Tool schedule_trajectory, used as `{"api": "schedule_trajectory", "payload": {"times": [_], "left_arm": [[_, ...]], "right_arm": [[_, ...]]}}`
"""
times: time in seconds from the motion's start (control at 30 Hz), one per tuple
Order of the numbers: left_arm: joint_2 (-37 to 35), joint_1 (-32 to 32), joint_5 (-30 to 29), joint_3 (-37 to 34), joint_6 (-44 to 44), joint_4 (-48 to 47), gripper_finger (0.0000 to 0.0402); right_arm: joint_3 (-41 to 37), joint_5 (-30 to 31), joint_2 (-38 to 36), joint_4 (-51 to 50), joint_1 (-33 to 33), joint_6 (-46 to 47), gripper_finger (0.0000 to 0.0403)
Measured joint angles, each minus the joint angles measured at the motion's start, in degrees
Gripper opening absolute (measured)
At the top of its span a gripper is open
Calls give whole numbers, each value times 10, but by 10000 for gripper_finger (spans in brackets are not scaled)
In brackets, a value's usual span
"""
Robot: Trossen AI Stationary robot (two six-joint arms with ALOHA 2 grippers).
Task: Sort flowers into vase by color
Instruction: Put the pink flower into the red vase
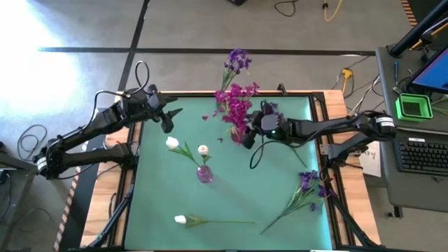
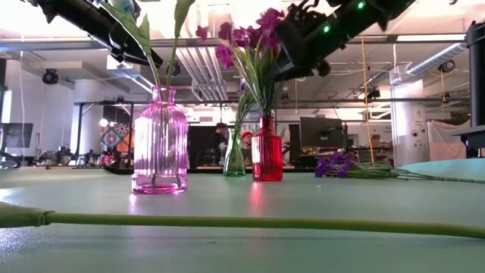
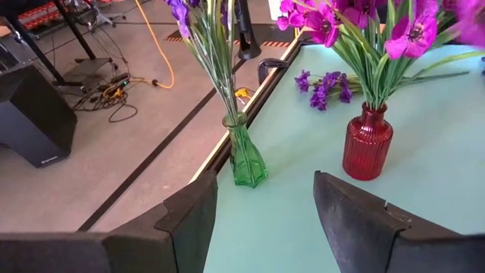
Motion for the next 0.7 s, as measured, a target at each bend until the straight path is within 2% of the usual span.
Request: {"api": "schedule_trajectory", "payload": {"times": [0.53,0.7], "left_arm": [[0,0,0,0,-9,1,207],[0,0,0,12,-17,3,207]], "right_arm": [[0,-3,-92,-38,7,27,269],[0,-41,-129,-80,8,63,282]]}}
